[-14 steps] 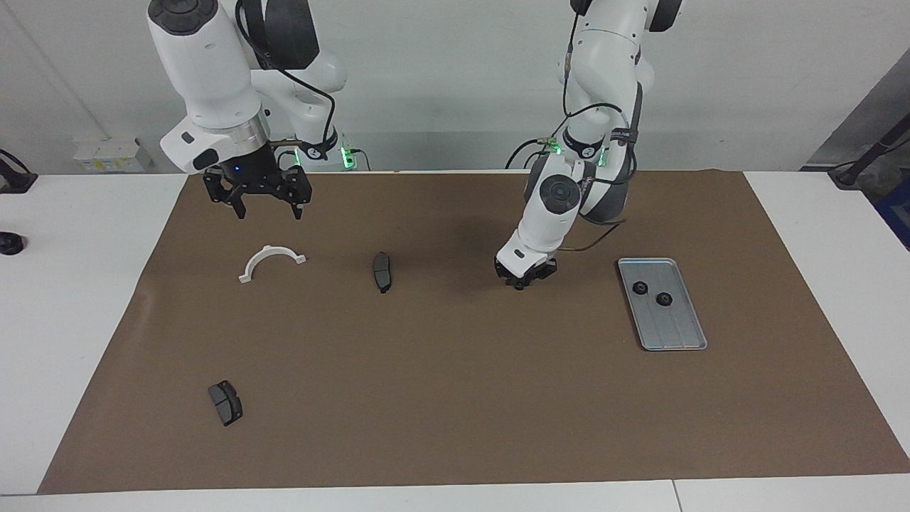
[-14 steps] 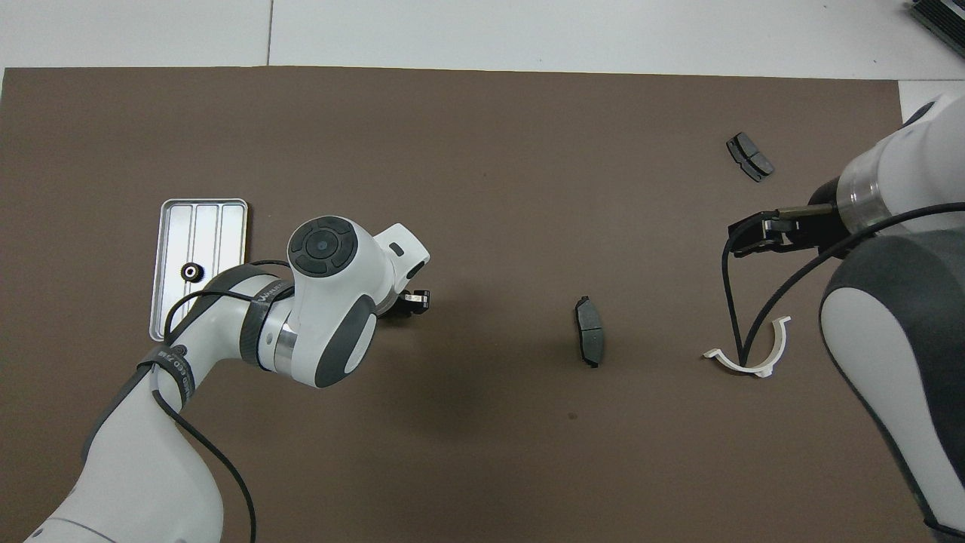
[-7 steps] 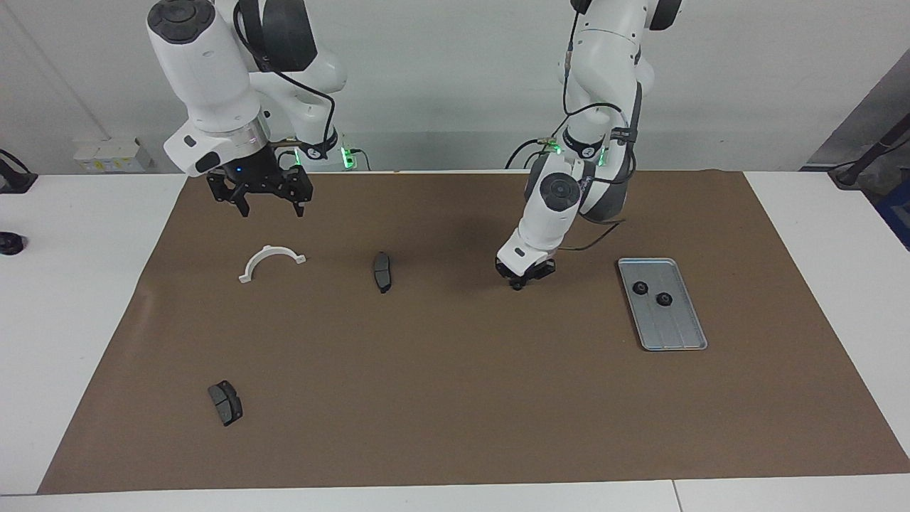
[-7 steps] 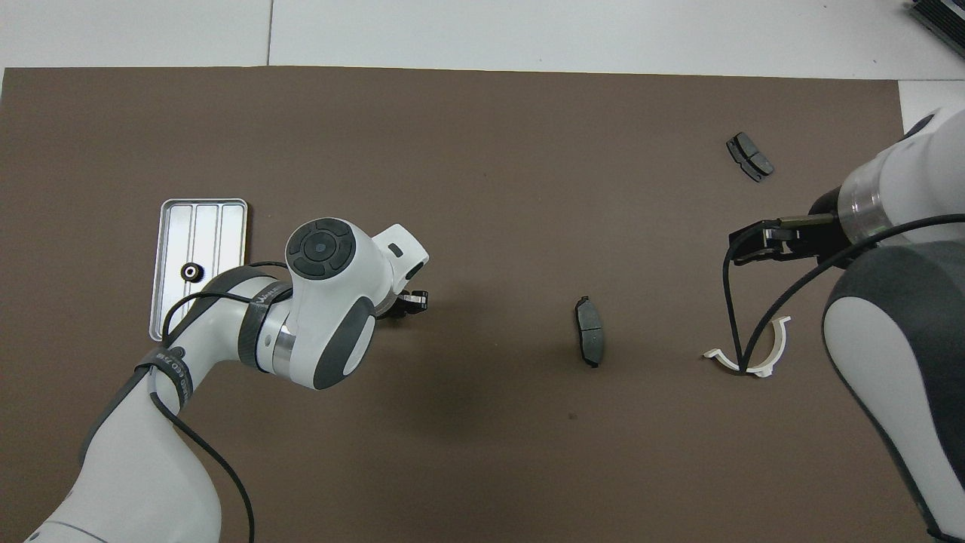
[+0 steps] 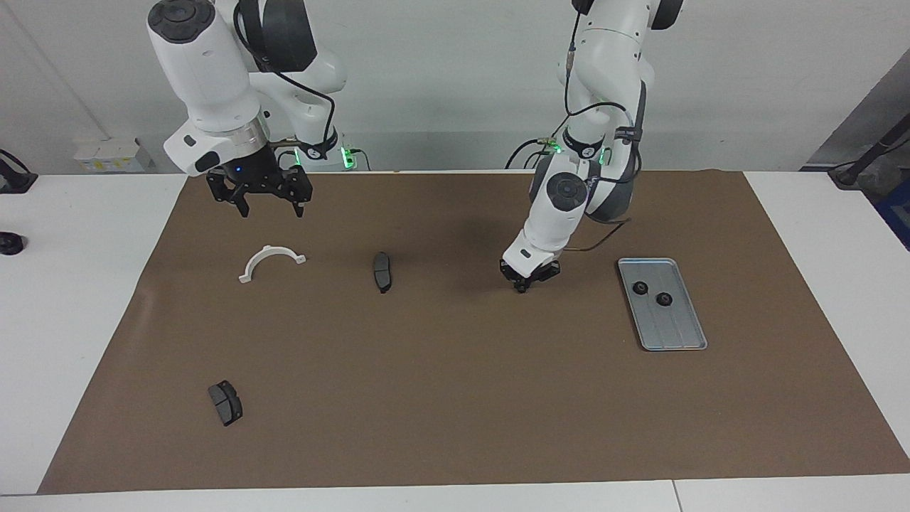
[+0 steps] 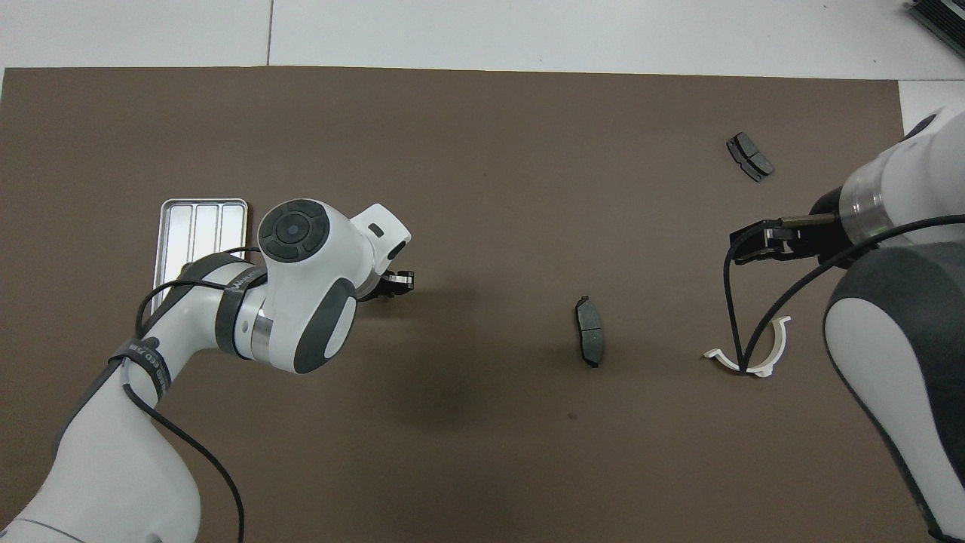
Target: Pick bearing gear from pile to tray
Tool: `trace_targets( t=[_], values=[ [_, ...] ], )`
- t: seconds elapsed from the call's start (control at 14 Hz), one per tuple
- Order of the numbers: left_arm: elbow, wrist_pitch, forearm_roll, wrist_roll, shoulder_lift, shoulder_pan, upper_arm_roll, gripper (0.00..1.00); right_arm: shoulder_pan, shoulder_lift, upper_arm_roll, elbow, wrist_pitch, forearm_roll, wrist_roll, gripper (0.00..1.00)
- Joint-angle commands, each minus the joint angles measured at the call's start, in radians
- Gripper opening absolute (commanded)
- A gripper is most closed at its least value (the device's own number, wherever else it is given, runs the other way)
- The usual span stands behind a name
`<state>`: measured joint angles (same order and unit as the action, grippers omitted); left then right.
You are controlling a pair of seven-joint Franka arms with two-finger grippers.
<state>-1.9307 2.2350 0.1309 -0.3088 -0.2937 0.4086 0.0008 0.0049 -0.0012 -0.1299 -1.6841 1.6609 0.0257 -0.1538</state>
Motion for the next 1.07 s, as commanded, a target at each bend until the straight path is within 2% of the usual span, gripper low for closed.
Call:
trace_targets(
  t=[0.0,0.57,0.72,0.86,1.0],
  values=[
    [0.068,-0.081,-0.011,0.095,-0.007,-0.109,-0.007,0.00,-0.022,-0.030,-0.010,-0.037,0.025,-0.018,0.010,1.00],
    [0.041,-0.326,-0.004,0.698,0.056,-0.482,-0.004,0.00,-0.023,-0.026,-0.010,-0.032,0.025,-0.018,0.013,1.00],
    [0.009,-0.331,-0.004,0.828,0.068,-0.552,-0.002,0.00,-0.025,-0.028,-0.010,-0.032,0.023,-0.018,0.014,1.00],
    [-0.055,-0.301,-0.004,0.888,0.093,-0.577,-0.002,0.00,-0.025,-0.028,-0.010,-0.032,0.023,-0.018,0.014,1.00],
    [-0.134,-0.215,-0.004,0.884,0.114,-0.576,-0.002,0.07,-0.022,-0.028,-0.010,-0.032,0.022,-0.018,0.016,1.00]
  ],
)
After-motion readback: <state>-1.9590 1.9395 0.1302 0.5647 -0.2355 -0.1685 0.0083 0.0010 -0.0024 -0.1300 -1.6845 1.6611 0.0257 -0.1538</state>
